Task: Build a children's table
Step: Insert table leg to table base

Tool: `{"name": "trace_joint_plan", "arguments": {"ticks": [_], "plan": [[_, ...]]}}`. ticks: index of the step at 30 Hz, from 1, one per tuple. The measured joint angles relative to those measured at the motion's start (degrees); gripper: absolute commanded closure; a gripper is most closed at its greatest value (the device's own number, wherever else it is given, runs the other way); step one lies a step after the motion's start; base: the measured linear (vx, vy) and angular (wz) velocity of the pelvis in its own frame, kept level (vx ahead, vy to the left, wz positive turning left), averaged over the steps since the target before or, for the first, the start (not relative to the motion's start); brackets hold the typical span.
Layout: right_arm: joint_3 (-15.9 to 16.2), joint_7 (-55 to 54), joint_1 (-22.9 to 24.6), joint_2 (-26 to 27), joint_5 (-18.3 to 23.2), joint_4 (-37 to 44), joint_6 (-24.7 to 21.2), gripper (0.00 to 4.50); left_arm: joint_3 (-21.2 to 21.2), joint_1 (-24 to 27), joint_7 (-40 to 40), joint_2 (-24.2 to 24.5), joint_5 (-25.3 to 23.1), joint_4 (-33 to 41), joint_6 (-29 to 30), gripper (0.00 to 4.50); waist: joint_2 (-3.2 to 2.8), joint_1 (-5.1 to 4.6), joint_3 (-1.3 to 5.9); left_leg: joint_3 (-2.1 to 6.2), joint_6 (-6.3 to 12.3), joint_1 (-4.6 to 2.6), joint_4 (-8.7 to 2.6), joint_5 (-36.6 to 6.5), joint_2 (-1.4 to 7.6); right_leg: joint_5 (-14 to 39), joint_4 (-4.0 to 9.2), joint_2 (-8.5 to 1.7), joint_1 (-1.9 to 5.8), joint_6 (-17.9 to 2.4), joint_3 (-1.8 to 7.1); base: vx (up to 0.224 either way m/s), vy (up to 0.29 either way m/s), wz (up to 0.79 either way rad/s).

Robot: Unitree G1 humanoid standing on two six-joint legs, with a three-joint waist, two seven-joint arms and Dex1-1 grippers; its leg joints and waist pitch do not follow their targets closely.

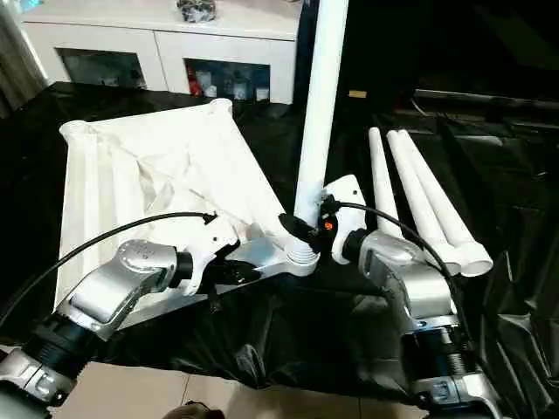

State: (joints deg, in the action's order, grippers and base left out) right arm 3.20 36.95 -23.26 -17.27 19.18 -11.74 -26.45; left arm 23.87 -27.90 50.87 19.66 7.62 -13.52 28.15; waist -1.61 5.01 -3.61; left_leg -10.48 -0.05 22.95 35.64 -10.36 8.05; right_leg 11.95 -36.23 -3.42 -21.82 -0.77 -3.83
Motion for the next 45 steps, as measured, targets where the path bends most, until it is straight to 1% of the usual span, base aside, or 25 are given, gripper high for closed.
{"name": "trace_joint_plan", "arguments": {"ticks": [6,9,17,20,24,29,32,35,37,40,41,42,45], "plan": [[-3.0,-0.1,1.9,2.0,2.1,-1.4,2.7,2.59,-0.1,0.4,0.1,-0.1,-0.1,0.2,0.0,4.50,-0.24,-0.01,0.15,-0.01,0.00,0.00,-0.03,0.0,0.00,0.0,0.03,0.00,-0.01,0.0,0.01,0.000,0.000,0.00],[-4.9,0.0,3.7,3.4,3.8,-1.9,4.9,2.59,-0.2,0.5,0.1,-0.4,-0.4,0.2,-0.1,4.50,-0.38,0.05,0.25,-0.02,0.00,0.00,-0.04,0.0,0.00,0.0,0.08,0.00,0.00,0.0,0.01,0.000,0.000,0.00],[-7.3,0.3,7.6,5.3,5.4,-1.5,9.5,2.59,-0.2,0.4,0.1,-1.2,-0.8,-1.1,-1.2,4.50,-0.85,0.26,0.56,-0.03,0.01,0.00,-0.05,0.0,0.00,0.0,0.13,-0.02,0.03,0.1,0.01,0.000,0.000,0.00],[-7.2,0.2,8.6,5.0,5.3,-1.1,10.4,2.59,-0.2,0.4,0.1,-1.2,-1.0,-1.5,-1.6,4.50,-0.93,0.16,0.61,-0.04,0.01,0.00,-0.05,0.0,-0.01,0.0,0.13,-0.02,0.03,0.1,0.01,0.000,0.000,0.00],[-5.0,-0.5,9.9,3.8,2.6,0.9,12.9,2.59,-0.2,0.4,0.0,-1.6,-1.7,-1.9,-2.4,4.50,-0.99,0.19,0.65,-0.04,0.01,0.00,-0.07,0.0,0.00,0.3,0.13,-0.02,0.04,0.4,0.01,0.000,0.000,0.00],[-3.3,-1.1,11.2,2.7,-0.5,3.8,13.7,2.59,-0.2,0.4,0.1,-1.6,-1.8,-1.9,-2.6,4.50,-0.99,0.16,0.65,-0.04,0.01,0.00,-0.08,0.0,-0.01,0.3,0.14,-0.03,0.04,0.5,0.02,0.000,0.000,0.00],[-2.1,-1.5,11.0,2.4,-1.9,4.2,13.9,2.59,-0.2,0.4,0.2,-1.5,-2.4,-2.0,-3.2,4.50,-0.98,0.13,0.65,-0.04,0.01,0.00,-0.09,0.0,-0.01,0.3,0.14,-0.03,0.03,0.5,0.02,0.000,0.000,0.00],[-0.4,-1.3,9.2,2.2,-3.2,3.2,13.3,2.59,-0.1,0.5,0.7,-0.9,-3.0,-2.0,-4.4,4.50,-0.89,-0.16,0.61,-0.03,0.01,0.00,-0.11,0.0,0.00,0.3,0.14,-0.03,-0.02,0.5,0.01,0.000,0.000,0.00],[-0.2,-0.8,8.4,2.1,-3.3,2.3,13.3,2.60,-0.1,0.6,0.7,-0.7,-3.1,-2.0,-4.5,4.50,-0.84,-0.28,0.61,-0.03,0.01,-0.01,-0.12,0.0,0.00,0.3,0.14,-0.03,-0.03,0.5,0.01,0.000,0.000,0.00],[1.8,1.8,5.0,0.8,-4.6,-0.8,13.2,2.60,-0.2,0.6,0.8,0.1,-3.1,-2.0,-4.6,4.50,-0.72,-0.94,0.62,-0.01,0.01,-0.05,-0.12,0.0,0.00,0.3,0.16,-0.03,-0.04,0.5,0.01,0.000,0.000,0.00],[2.5,3.1,3.6,0.3,-5.4,-2.0,13.2,2.60,-0.3,0.6,0.8,0.2,-3.3,-2.0,-4.6,4.50,-0.52,-1.37,0.63,0.00,0.01,-0.08,-0.12,0.0,0.00,0.3,0.16,-0.03,-0.04,0.5,0.00,0.000,0.000,0.00],[3.0,4.0,2.6,-0.1,-5.7,-3.2,13.2,2.60,-0.3,0.6,0.9,0.4,-3.5,-1.9,-4.6,4.50,-0.38,-1.54,0.61,0.02,0.00,-0.10,-0.12,0.0,0.00,0.3,0.16,-0.03,-0.04,0.5,0.00,0.000,0.000,0.00],[4.3,6.4,0.3,-1.0,-6.5,-5.5,12.9,2.60,-0.2,0.6,1.1,0.4,-4.0,-1.7,-4.6,4.50,-0.01,-1.62,0.64,0.04,0.00,-0.10,-0.12,0.0,0.00,0.3,0.20,-0.03,-0.04,0.5,-0.01,0.000,0.000,0.00]]}}
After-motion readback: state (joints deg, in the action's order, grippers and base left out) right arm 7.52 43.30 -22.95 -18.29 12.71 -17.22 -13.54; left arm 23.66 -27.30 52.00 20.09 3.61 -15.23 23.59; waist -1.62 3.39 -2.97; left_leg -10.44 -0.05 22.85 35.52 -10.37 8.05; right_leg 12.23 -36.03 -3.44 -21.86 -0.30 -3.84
